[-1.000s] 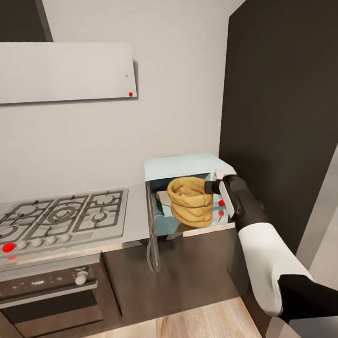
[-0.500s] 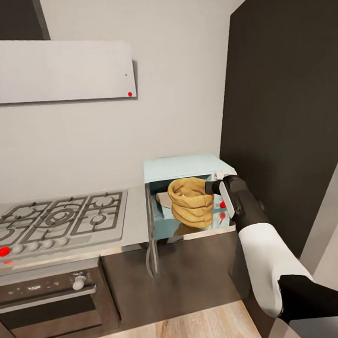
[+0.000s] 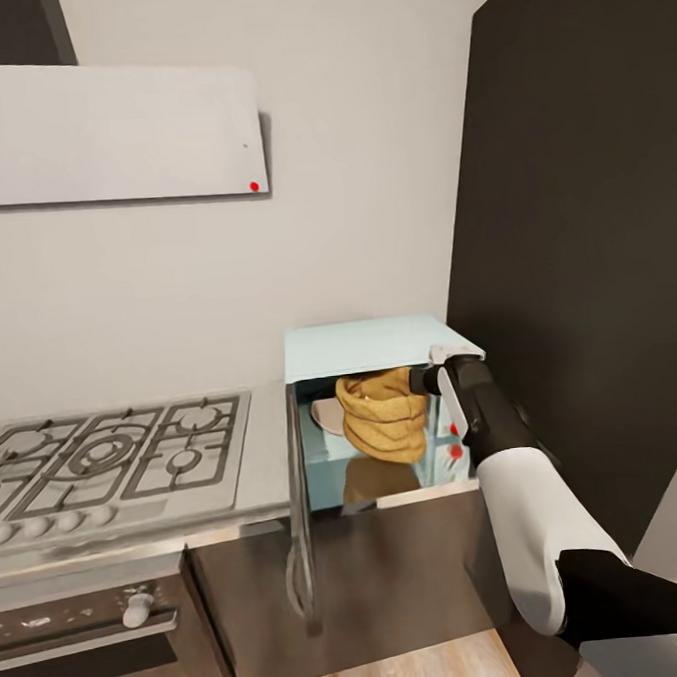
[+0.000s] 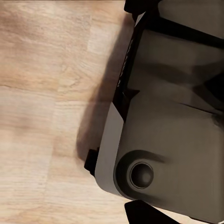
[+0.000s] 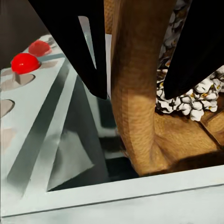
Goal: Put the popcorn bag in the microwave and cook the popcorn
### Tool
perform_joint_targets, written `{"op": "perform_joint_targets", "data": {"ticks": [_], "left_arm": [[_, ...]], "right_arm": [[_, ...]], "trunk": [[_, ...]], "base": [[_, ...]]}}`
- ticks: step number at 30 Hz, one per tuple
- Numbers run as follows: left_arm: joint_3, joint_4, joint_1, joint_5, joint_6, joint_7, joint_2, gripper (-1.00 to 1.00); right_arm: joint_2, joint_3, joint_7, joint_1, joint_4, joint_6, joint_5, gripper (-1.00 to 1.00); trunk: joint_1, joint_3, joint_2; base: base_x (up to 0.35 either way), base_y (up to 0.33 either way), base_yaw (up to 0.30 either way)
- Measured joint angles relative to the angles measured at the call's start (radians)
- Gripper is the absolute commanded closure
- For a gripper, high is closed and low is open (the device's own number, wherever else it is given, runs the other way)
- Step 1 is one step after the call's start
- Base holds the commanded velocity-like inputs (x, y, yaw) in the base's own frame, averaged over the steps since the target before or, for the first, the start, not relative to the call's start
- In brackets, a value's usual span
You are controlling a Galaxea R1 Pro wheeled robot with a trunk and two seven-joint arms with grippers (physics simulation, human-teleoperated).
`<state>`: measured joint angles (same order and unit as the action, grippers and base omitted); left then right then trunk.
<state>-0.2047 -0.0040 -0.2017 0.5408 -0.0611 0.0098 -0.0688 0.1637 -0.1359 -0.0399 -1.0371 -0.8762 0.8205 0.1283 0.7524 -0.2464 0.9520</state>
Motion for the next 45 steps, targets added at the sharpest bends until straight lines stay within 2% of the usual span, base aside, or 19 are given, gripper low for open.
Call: {"op": "perform_joint_targets", "data": {"ticks": [6, 10, 23, 32, 36, 45], "left_arm": [[0.0, 0.0, 0.0, 0.0, 0.0, 0.0, 0.0, -1.0], [0.0, 0.0, 0.0, 0.0, 0.0, 0.0, 0.0, -1.0], [0.0, 0.0, 0.0, 0.0, 0.0, 0.001, 0.0, -1.0], [0.0, 0.0, 0.0, 0.0, 0.0, 0.001, -0.002, -1.0], [0.0, 0.0, 0.0, 0.0, 0.0, 0.001, -0.002, -1.0], [0.0, 0.0, 0.0, 0.0, 0.0, 0.001, -0.002, -1.0]], "right_arm": [[0.005, 0.0, 0.009, 0.0, 0.012, -0.003, -0.004, 1.0], [0.007, 0.001, 0.009, 0.0, 0.042, -0.038, -0.009, 1.0], [0.008, 0.001, 0.006, -0.001, 0.057, -0.044, -0.015, 1.0], [0.009, 0.001, 0.012, -0.001, 0.051, -0.044, 0.007, 1.0], [0.009, 0.002, 0.013, -0.001, 0.088, -0.102, -0.014, 1.0], [0.009, 0.002, 0.014, -0.001, 0.094, -0.112, -0.017, 1.0]], "trunk": [[0.0, 0.0, 0.0], [0.0, 0.0, 0.0], [0.0, 0.0, 0.0], [0.0, 0.0, 0.0], [0.0, 0.0, 0.0], [0.0, 0.0, 0.0]], "base": [[0.185, 0.0, 0.0], [0.139, 0.0, 0.0], [0.011, 0.0, 0.0], [0.0, 0.052, 0.0], [0.0, 0.0, 0.0], [0.0, 0.0, 0.0]]}}
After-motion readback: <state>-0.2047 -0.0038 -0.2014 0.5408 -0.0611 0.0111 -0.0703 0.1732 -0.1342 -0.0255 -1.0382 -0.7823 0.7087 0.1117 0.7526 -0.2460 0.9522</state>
